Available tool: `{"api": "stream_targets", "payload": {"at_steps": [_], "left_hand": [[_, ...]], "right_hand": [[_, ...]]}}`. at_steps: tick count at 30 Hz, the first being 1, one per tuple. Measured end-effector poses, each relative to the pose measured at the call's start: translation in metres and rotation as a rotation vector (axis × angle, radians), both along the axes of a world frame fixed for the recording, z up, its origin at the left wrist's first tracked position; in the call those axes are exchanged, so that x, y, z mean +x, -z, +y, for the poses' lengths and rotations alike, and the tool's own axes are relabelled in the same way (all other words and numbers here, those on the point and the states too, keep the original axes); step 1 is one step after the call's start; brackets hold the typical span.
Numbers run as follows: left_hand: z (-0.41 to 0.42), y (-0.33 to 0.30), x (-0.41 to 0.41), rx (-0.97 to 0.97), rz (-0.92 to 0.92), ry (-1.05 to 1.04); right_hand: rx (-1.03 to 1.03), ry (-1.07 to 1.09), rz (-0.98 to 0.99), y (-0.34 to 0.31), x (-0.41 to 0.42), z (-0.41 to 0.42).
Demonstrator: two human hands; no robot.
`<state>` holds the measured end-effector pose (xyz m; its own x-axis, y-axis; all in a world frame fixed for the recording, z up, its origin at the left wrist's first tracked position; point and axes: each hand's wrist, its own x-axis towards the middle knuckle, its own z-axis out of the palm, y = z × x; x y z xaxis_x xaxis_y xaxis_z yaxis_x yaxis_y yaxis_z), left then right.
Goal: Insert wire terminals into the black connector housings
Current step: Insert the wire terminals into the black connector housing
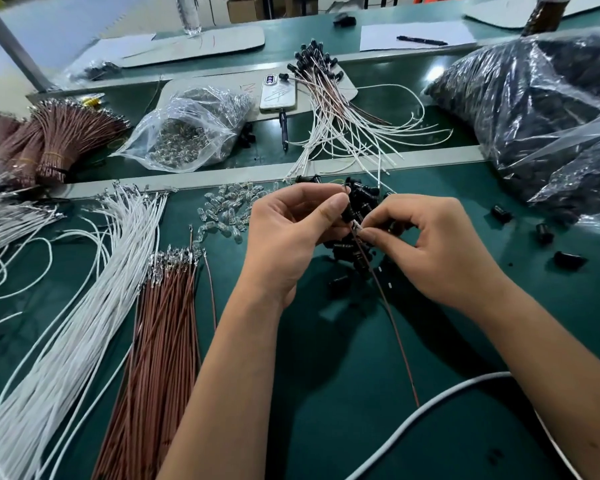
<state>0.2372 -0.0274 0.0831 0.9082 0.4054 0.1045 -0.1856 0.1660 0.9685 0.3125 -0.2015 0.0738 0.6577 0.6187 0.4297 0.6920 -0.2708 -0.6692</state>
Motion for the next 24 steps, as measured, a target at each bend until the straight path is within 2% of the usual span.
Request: {"api": "stream_targets", "payload": {"at_steps": [7,24], "left_hand": [[-0.0030,-0.0015,-0.0006,0.059,-0.052,0.002],[-0.0004,0.0004,0.0006,-0.085,0.043,0.065]], "right_hand": [[-0.018,-0.045,-0.018,-0.0010,0.0026,0.0003],[-0.028,-0.147,-0.029,-0.0008,0.0090,-0.0033]]}}
